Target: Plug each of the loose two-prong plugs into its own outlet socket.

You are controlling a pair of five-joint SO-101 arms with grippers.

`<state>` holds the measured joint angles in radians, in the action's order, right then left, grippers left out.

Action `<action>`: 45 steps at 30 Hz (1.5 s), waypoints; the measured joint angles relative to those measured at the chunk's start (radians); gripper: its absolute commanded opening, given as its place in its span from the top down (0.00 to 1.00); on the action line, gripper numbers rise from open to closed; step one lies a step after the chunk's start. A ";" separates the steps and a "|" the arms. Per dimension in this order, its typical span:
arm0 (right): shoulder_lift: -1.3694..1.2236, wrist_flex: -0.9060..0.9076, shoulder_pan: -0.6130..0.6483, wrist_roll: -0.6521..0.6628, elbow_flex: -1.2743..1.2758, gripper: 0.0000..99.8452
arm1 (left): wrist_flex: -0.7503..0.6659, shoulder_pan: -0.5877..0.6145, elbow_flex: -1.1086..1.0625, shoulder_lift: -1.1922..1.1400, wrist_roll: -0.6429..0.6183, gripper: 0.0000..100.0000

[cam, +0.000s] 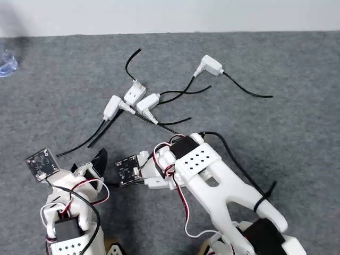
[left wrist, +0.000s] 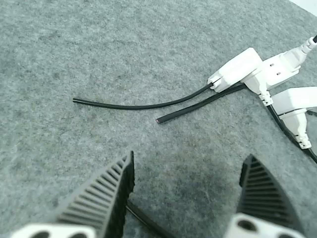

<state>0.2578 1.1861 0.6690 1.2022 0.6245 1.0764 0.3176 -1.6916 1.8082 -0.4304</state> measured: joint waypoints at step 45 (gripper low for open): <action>-0.224 -0.023 -0.006 0.014 -0.110 0.99 | 0.000 0.000 0.000 0.000 0.000 0.67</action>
<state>0.0338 1.1630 0.6628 1.2160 0.5140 1.0764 0.3176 -1.6916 1.8082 -0.4304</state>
